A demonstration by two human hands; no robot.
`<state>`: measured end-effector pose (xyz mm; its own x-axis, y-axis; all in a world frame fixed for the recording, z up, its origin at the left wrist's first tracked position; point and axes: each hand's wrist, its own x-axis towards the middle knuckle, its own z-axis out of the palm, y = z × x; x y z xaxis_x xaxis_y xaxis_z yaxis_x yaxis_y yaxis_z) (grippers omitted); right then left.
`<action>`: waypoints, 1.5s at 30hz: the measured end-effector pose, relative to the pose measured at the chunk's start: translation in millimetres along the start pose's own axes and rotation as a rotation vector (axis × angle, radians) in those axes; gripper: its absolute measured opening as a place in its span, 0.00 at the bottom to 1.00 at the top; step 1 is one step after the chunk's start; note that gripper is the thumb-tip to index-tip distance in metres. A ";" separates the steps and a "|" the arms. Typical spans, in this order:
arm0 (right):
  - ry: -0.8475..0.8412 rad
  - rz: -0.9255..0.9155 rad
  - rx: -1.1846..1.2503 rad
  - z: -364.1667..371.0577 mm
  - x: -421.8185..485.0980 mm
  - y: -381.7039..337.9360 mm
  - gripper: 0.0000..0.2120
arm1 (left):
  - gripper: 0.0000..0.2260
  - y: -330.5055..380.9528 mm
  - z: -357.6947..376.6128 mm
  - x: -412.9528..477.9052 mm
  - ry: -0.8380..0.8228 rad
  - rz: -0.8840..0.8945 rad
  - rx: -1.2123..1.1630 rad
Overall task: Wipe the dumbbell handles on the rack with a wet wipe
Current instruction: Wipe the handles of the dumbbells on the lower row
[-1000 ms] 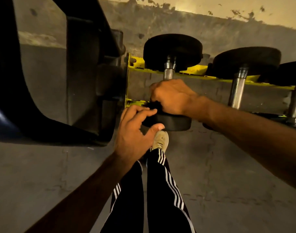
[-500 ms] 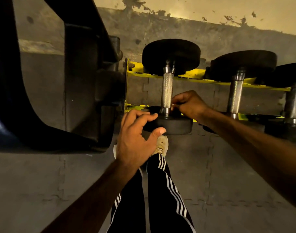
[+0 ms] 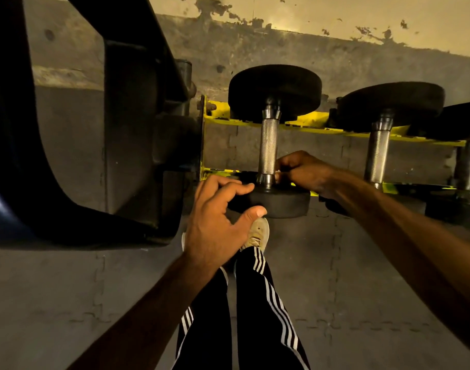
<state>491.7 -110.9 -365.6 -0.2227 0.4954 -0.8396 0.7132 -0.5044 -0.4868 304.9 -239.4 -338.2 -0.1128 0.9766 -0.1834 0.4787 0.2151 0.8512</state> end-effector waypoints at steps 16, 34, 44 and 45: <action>0.347 -0.638 -0.259 -5.0 -23.7 1.7 0.06 | 0.20 -1.4 -4.9 3.3 -0.049 -0.023 -0.015; 0.022 -0.604 -1.068 2.0 -10.9 -59.4 0.12 | 0.19 -0.7 -2.7 2.5 -0.016 -0.016 -0.024; -0.097 -0.593 -1.384 4.7 -18.3 -72.8 0.11 | 0.19 0.0 -2.7 0.7 -0.025 -0.028 -0.007; -0.056 -0.617 -1.316 -2.2 -16.4 -73.6 0.11 | 0.19 -0.2 -3.0 0.7 -0.030 -0.031 -0.007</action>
<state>444.4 -80.3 -315.6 -0.7162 0.3462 -0.6060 0.5711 0.7898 -0.2237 302.1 -238.8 -337.1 -0.1010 0.9693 -0.2240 0.4695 0.2450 0.8483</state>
